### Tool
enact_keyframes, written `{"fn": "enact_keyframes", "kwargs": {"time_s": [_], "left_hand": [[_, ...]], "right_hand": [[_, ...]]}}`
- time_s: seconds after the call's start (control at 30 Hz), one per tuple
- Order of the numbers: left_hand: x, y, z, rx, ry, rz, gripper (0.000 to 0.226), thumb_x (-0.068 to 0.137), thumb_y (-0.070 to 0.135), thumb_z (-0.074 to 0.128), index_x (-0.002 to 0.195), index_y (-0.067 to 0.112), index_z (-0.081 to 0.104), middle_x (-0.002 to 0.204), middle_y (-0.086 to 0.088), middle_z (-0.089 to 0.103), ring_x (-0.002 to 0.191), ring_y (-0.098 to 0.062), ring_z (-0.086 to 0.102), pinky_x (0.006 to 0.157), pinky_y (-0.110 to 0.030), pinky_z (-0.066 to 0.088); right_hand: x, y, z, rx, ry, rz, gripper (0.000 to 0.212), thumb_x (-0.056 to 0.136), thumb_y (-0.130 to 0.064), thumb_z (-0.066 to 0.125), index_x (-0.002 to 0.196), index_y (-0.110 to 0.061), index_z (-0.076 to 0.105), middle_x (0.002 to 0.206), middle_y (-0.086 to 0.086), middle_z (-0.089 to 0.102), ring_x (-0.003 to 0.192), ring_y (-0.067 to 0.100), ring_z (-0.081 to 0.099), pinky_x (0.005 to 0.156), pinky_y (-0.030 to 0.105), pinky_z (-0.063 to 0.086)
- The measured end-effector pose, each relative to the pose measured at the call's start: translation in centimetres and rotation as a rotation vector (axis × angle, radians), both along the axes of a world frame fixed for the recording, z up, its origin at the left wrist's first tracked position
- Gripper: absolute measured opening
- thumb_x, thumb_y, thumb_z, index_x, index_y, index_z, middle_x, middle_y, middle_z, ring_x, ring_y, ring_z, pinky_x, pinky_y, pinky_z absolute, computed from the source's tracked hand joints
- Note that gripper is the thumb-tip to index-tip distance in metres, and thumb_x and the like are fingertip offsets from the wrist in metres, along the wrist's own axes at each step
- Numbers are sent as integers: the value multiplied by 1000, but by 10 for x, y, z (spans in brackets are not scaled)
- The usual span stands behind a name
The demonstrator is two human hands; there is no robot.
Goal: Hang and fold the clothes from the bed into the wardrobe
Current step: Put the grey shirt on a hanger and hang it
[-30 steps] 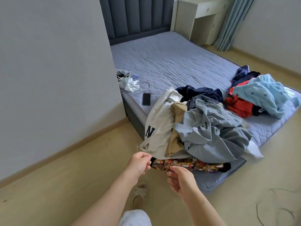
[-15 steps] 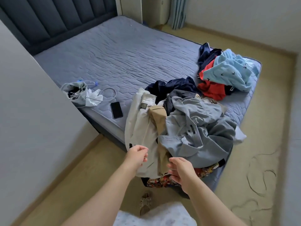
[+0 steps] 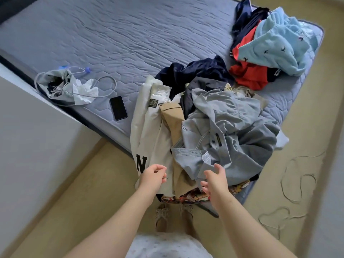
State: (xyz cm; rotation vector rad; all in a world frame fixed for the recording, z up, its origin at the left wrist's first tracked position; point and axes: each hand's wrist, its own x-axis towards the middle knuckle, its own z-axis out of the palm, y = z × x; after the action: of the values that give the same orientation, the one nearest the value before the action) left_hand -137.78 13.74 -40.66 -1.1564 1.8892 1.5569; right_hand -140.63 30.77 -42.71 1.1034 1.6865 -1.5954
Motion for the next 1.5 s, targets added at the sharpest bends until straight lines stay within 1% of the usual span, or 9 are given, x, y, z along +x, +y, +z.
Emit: {"fn": "enact_keyframes", "kwargs": {"time_s": [0.27, 0.43, 0.57, 0.73, 0.83, 1.0, 1.2, 1.33, 1.5], "left_hand": [[-26, 30, -24, -5, -86, -80, 20, 94, 13, 46, 82, 21, 60, 79, 0, 60, 66, -9, 56, 60, -21, 40], [-35, 38, -23, -20, -98, -101, 18, 94, 16, 47, 86, 23, 61, 81, 4, 62, 67, -6, 58, 56, -17, 40], [-38, 35, -18, 5, -79, -114, 17, 94, 17, 46, 86, 23, 60, 81, 3, 61, 69, -8, 57, 67, -23, 43], [-47, 27, 1, -5, 61, -70, 19, 94, 16, 47, 84, 25, 60, 81, 3, 62, 69, -7, 59, 64, -22, 43], [-54, 24, 20, -29, 154, -81, 23, 93, 12, 44, 83, 26, 60, 83, 2, 63, 72, -7, 59, 65, -23, 43], [-68, 16, 56, -112, 315, -196, 33, 90, -1, 39, 94, 27, 54, 104, -2, 56, 85, -13, 58, 74, -23, 44], [-95, 30, 90, -372, 649, -786, 60, 85, 3, 57, 132, 37, 44, 149, 2, 17, 135, -20, 21, 112, -34, 22], [-105, 41, 106, -482, 603, -790, 5, 85, 21, 59, 88, 24, 58, 105, 2, 55, 108, -21, 50, 79, -28, 37], [-99, 35, 132, -48, 563, -212, 18, 90, 10, 48, 73, 13, 48, 71, -9, 54, 71, -24, 51, 65, -38, 42]], "right_hand": [[-21, 24, -39, 27, -111, 137, 61, 92, -9, 42, 146, -29, 23, 110, 9, 52, 64, 16, 47, 47, 24, 39], [-18, 31, -46, 210, -114, -54, 41, 94, -46, 42, 122, -19, 56, 116, 1, 53, 109, 25, 51, 99, 43, 42], [-30, 40, -23, 346, 80, -450, 34, 89, -46, 55, 64, -21, 57, 68, -2, 54, 66, 13, 48, 66, 28, 42], [-60, 27, 13, 46, 240, -559, 26, 81, -8, 70, 91, -18, 49, 93, 3, 53, 81, 18, 57, 76, 29, 51], [-64, 6, 36, -182, 241, -364, 50, 82, -3, 66, 126, -13, 45, 109, 7, 57, 96, 25, 61, 84, 38, 52], [-54, -1, 87, -502, 306, 149, 31, 81, 7, 44, 70, -11, 67, 71, 13, 61, 60, 21, 59, 57, 27, 50], [-51, 11, 152, -512, 466, 361, 20, 60, -7, 47, 73, 3, 58, 66, 18, 53, 60, 26, 50, 57, 28, 43], [-45, 26, 175, -460, 503, 238, 19, 70, -16, 51, 61, -12, 67, 70, 17, 53, 62, 29, 51, 64, 31, 42], [-44, 26, 171, 49, 629, 478, 47, 70, -20, 75, 107, -34, 50, 98, -12, 56, 77, -2, 60, 62, 11, 46]]}}
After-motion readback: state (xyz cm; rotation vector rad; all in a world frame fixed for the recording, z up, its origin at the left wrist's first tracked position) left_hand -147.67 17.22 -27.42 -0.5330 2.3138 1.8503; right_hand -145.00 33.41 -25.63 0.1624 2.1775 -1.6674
